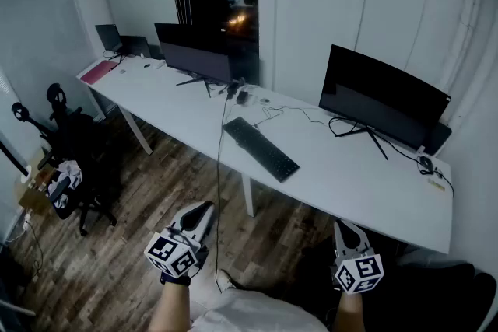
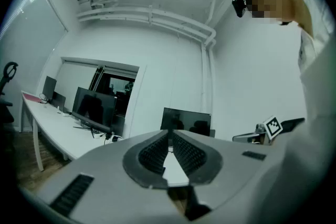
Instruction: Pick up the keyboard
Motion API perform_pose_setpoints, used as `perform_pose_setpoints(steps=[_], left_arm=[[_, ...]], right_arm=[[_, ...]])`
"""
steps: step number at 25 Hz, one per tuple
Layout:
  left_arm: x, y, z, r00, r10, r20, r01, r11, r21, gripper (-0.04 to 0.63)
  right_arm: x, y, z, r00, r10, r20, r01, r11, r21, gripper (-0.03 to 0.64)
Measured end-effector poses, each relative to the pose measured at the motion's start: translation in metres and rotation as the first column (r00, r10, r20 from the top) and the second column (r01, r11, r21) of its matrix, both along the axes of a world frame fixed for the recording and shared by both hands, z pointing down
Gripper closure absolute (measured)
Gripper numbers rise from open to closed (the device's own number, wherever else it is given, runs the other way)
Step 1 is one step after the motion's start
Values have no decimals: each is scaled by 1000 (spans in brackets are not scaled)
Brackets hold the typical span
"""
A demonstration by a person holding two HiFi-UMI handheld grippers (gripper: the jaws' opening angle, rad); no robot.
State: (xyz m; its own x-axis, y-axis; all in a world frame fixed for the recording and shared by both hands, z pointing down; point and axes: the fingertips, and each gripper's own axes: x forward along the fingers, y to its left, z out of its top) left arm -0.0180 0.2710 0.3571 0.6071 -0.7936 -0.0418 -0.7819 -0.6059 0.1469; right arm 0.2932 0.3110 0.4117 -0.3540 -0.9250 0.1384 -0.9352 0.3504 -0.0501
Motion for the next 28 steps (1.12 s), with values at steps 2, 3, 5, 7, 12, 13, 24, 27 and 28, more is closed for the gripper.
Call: perform_pose_setpoints(steps=[2, 3, 5, 7, 12, 13, 24, 27, 28], left_arm=[[1, 1, 1, 1000, 2, 1, -2, 1000, -2, 568], [1, 1, 1, 1000, 2, 2, -2, 1000, -3, 568], [1, 1, 7, 1000, 7, 0, -7, 1000, 3, 568], [1, 0, 10, 1000, 11, -1, -11, 1000, 7, 568], [6, 2, 4, 1000, 3, 15, -2, 1000, -12, 568], [6, 2, 4, 1000, 3, 17, -3, 1000, -12, 568], [11, 4, 7, 1000, 23, 20, -23, 1000, -11, 568], [14, 4, 9, 999, 26, 20, -26, 1000, -13, 568], [15, 4, 11, 999, 30, 19, -30, 1000, -11, 568]], right_arm=[[0, 0, 3, 1000, 0, 7, 0, 1000, 1, 617], [1, 0, 4, 1000, -1, 8, 1, 1000, 1, 617], [1, 0, 6, 1000, -4, 7, 4, 1000, 1, 617], [2, 0, 6, 1000, -7, 8, 7, 1000, 1, 617], [3, 0, 7, 1000, -9, 9, 9, 1000, -4, 617], [3, 0, 8, 1000, -11, 9, 11, 1000, -5, 617], [4, 3, 10, 997, -25, 76, 26, 1000, -6, 614], [7, 3, 12, 996, -21, 86, 21, 1000, -4, 614], [8, 3, 12, 996, -20, 86, 21, 1000, -5, 614]])
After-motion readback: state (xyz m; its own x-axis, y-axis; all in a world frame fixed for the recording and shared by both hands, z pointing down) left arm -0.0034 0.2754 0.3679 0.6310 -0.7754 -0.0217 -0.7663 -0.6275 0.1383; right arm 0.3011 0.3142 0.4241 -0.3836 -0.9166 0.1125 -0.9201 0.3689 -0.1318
